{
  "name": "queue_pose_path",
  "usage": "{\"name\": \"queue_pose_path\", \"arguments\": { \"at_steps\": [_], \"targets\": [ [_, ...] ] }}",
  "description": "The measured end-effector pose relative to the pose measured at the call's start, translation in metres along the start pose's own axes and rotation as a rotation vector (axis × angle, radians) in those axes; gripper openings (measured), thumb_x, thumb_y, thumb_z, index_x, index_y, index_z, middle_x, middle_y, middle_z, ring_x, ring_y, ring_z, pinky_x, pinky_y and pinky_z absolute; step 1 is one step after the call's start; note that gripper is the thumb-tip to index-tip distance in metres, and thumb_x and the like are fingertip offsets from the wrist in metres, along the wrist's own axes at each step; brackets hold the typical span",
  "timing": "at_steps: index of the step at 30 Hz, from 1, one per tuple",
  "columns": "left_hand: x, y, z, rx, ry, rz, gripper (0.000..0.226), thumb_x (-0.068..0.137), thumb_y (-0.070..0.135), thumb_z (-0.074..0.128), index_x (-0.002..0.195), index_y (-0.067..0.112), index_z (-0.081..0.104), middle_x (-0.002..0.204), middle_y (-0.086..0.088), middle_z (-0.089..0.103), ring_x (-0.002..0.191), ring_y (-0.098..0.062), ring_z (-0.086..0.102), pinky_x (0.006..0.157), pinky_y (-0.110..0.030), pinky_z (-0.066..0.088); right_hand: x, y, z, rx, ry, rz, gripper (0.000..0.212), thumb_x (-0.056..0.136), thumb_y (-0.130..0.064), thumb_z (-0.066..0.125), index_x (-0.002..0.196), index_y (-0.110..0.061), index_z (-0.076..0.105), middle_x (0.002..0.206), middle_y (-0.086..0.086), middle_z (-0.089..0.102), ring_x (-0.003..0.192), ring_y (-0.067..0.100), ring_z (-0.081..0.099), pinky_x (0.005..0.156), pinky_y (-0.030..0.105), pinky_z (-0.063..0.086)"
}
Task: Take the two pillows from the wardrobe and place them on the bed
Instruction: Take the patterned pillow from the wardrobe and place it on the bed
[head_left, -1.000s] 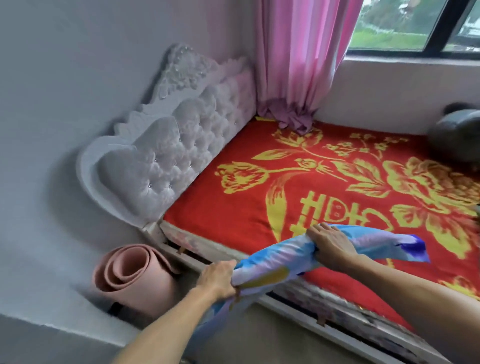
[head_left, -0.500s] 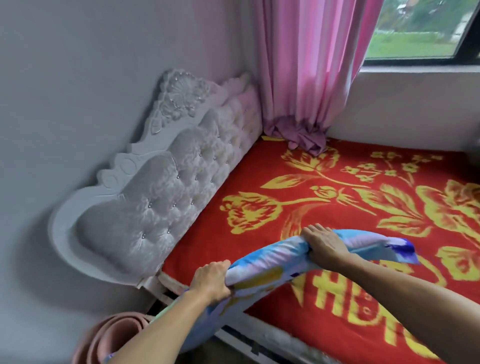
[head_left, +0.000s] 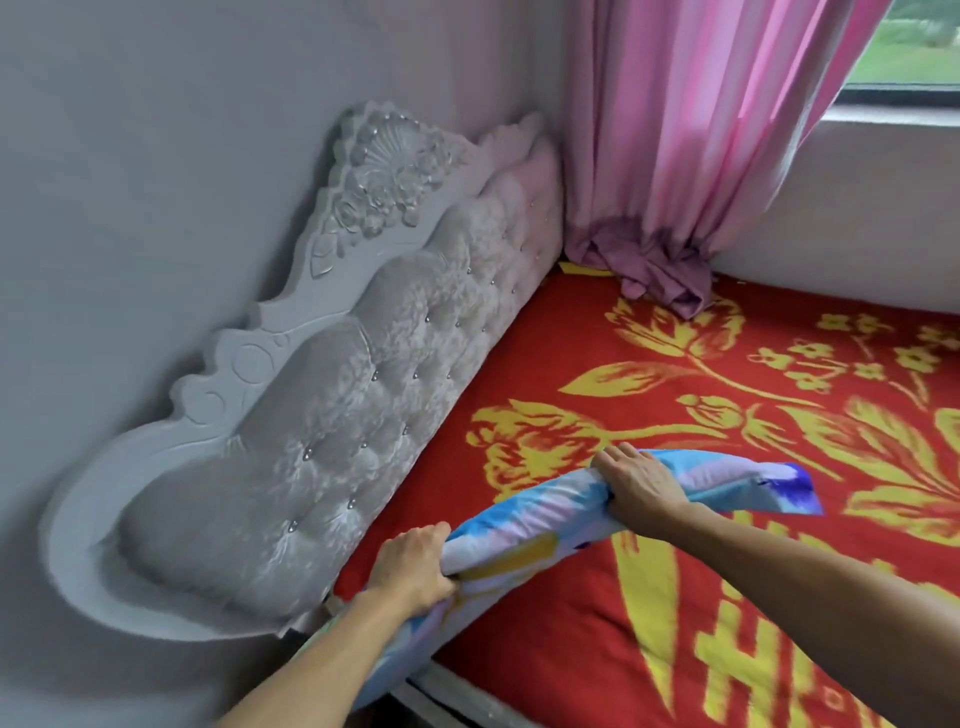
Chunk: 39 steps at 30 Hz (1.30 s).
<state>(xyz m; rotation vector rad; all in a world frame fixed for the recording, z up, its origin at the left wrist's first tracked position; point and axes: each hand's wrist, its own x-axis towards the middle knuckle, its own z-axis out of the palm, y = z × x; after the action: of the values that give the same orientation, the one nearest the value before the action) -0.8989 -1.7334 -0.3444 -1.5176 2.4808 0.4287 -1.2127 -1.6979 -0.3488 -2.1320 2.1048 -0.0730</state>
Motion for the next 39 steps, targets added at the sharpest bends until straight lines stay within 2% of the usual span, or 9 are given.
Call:
{"name": "queue_pose_path", "arguments": {
  "at_steps": [4, 9, 16, 22, 29, 34, 37, 39],
  "targets": [
    [0.066, -0.03, -0.016, -0.022, -0.034, 0.078, 0.033, 0.061, 0.037, 0.064, 0.079, 0.028, 0.038, 0.093, -0.004, 0.068, 0.091, -0.032, 0.064, 0.069, -0.037, 0.048, 0.046, 0.001, 0.002, 0.018, 0.0, 0.102, 0.031, 0.068, -0.015, 0.057, 0.099, -0.014, 0.054, 0.104, 0.005, 0.061, 0.104, 0.028, 0.052, 0.082, 0.038, 0.04],
    [0.129, -0.054, -0.04, -0.079, -0.006, 0.143, 0.031, 0.063, 0.037, 0.065, 0.08, 0.026, 0.041, 0.091, -0.003, 0.069, 0.086, -0.03, 0.065, 0.065, -0.034, 0.045, 0.108, -0.001, -0.021, -0.105, 0.002, 0.19, 0.029, 0.069, -0.018, 0.058, 0.097, -0.015, 0.052, 0.102, 0.003, 0.058, 0.102, 0.026, 0.05, 0.08, 0.037, 0.039],
    [0.177, -0.064, -0.059, -0.168, 0.07, 0.189, 0.035, 0.062, 0.043, 0.068, 0.082, 0.026, 0.044, 0.091, -0.003, 0.069, 0.084, -0.03, 0.065, 0.062, -0.033, 0.042, 0.166, 0.007, -0.046, -0.143, 0.105, 0.247, 0.027, 0.075, -0.014, 0.058, 0.102, -0.016, 0.055, 0.108, 0.004, 0.058, 0.108, 0.027, 0.05, 0.087, 0.038, 0.038],
    [0.196, -0.06, -0.062, -0.188, 0.089, 0.197, 0.036, 0.063, 0.045, 0.066, 0.087, 0.024, 0.048, 0.091, -0.003, 0.069, 0.086, -0.031, 0.065, 0.062, -0.035, 0.043, 0.184, 0.021, -0.046, -0.101, 0.144, 0.252, 0.029, 0.07, -0.011, 0.061, 0.098, -0.013, 0.057, 0.106, 0.006, 0.06, 0.105, 0.029, 0.049, 0.087, 0.039, 0.037],
    [0.233, -0.056, -0.079, -0.19, 0.104, 0.113, 0.035, 0.065, 0.047, 0.066, 0.085, 0.025, 0.047, 0.092, -0.005, 0.068, 0.087, -0.03, 0.064, 0.06, -0.032, 0.037, 0.252, 0.043, -0.053, -0.093, 0.131, 0.171, 0.027, 0.07, -0.011, 0.061, 0.097, -0.014, 0.057, 0.101, 0.005, 0.06, 0.098, 0.028, 0.051, 0.083, 0.038, 0.039],
    [0.296, -0.046, -0.094, -0.194, 0.126, 0.039, 0.041, 0.07, 0.047, 0.066, 0.094, 0.019, 0.051, 0.097, -0.01, 0.068, 0.088, -0.034, 0.063, 0.062, -0.035, 0.041, 0.34, 0.08, -0.053, -0.053, 0.169, 0.088, 0.028, 0.071, -0.006, 0.061, 0.099, -0.012, 0.06, 0.1, 0.007, 0.06, 0.097, 0.03, 0.052, 0.083, 0.039, 0.038],
    [0.345, -0.026, -0.093, -0.17, 0.186, -0.003, 0.041, 0.074, 0.048, 0.066, 0.096, 0.017, 0.049, 0.099, -0.007, 0.066, 0.09, -0.032, 0.063, 0.061, -0.034, 0.036, 0.389, 0.115, -0.044, -0.032, 0.23, 0.094, 0.025, 0.068, -0.002, 0.063, 0.091, -0.009, 0.06, 0.093, 0.013, 0.06, 0.092, 0.034, 0.054, 0.081, 0.043, 0.039],
    [0.379, -0.005, -0.084, -0.176, 0.23, -0.033, 0.041, 0.075, 0.049, 0.065, 0.094, 0.017, 0.047, 0.1, -0.005, 0.063, 0.093, -0.031, 0.061, 0.063, -0.036, 0.038, 0.415, 0.145, -0.028, -0.014, 0.278, 0.148, 0.019, 0.068, -0.001, 0.063, 0.087, -0.007, 0.06, 0.09, 0.015, 0.059, 0.09, 0.036, 0.055, 0.081, 0.045, 0.039]
  ]
}}
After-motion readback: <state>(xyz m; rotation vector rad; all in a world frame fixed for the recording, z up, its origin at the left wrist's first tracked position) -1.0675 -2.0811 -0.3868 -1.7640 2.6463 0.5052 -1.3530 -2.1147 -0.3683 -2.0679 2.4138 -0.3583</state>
